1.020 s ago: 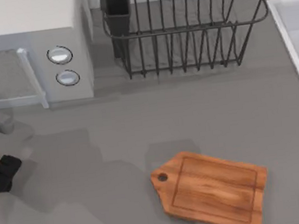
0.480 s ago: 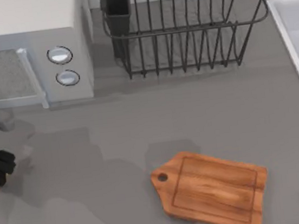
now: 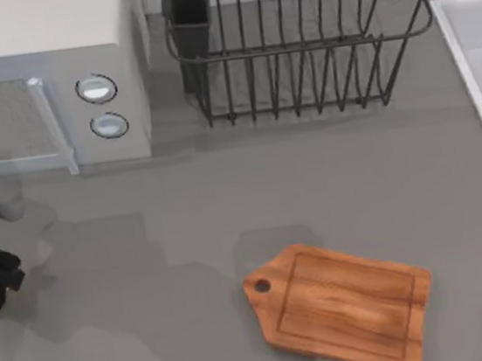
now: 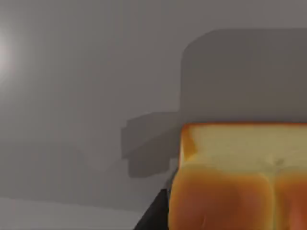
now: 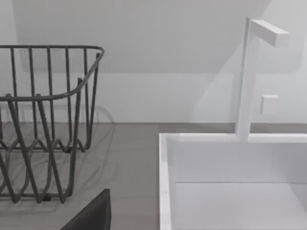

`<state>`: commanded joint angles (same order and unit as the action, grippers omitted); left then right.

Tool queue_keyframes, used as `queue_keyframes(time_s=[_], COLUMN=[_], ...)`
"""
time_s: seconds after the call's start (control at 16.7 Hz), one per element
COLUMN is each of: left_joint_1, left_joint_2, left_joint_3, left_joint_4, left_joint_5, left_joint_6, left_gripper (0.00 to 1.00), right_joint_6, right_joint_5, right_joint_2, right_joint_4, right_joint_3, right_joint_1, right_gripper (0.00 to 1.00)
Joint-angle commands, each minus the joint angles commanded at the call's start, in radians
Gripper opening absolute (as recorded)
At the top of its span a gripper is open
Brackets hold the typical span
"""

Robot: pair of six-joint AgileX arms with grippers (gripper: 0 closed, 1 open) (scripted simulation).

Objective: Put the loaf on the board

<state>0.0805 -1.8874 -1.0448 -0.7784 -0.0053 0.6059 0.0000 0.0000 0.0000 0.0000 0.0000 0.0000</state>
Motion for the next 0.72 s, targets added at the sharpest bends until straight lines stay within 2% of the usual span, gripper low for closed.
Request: queue_keyframes(time_s=[0.24, 0.48, 0.72], left_joint_1=[-0.015, -0.010, 0.000], left_joint_2=[0.094, 0.179, 0.158], left_joint_3=[-0.027, -0.160, -0.259], left_joint_4=[-0.092, -0.213, -0.327], left_joint_5=[-0.011, -0.042, -0.010], left_joint_6=[0.027, 0.024, 0.004], left_gripper=[0.00, 0.00, 0.00], right_joint_6=[0.000, 0.000, 0.000], right_joint_5=[0.000, 0.000, 0.000], right_joint_2=[0.000, 0.000, 0.000], right_joint_4=[0.000, 0.000, 0.000], right_joint_3=[0.000, 0.000, 0.000], right_joint_1=[0.000, 0.000, 0.000], right_gripper=[1.00, 1.00, 1.00])
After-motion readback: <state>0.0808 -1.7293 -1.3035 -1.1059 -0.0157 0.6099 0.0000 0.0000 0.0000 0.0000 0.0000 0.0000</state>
